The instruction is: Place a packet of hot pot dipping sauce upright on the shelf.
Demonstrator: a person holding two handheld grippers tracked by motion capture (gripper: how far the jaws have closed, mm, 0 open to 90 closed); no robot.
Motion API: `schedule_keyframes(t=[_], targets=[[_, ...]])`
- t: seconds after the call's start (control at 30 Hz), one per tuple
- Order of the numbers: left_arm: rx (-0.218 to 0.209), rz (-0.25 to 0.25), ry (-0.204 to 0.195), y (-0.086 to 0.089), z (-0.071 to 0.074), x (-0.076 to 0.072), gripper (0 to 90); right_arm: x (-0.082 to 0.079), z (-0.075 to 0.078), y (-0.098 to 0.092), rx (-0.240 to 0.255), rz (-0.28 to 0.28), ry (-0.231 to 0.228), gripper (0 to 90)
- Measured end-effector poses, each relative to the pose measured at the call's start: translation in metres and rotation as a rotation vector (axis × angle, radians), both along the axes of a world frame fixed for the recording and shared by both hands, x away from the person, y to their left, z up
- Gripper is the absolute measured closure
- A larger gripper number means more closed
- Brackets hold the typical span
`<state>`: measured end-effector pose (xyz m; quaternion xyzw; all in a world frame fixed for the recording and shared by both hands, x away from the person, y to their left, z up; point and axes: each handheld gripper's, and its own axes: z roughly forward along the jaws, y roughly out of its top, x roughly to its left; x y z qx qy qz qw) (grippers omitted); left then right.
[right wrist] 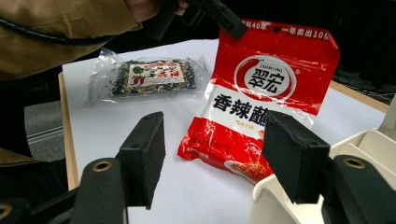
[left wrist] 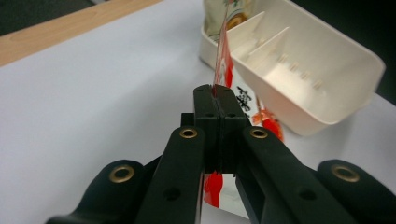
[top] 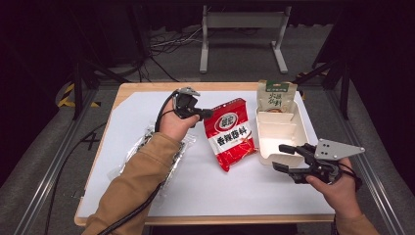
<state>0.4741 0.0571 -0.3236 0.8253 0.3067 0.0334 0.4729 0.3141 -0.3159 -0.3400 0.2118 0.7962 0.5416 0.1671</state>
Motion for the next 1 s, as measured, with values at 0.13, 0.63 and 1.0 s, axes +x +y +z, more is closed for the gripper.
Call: schedule_keyframes(t=[0.13, 0.63, 1.0], targets=[[-0.008, -0.041, -0.022, -0.001, 0.012, -0.015, 89.7, 0.0, 0.001, 0.0, 0.003, -0.001, -0.003, 38.7], [0.014, -0.21, -0.137, -0.011, 0.047, -0.07, 89.8, -0.001, 0.003, 0.001, -0.012, 0.025, 0.026, 45.9], [0.032, -0.254, -0.201, -0.003, 0.071, -0.094, 89.8, 0.002, 0.001, 0.009, -0.051, 0.046, 0.063, 42.0]])
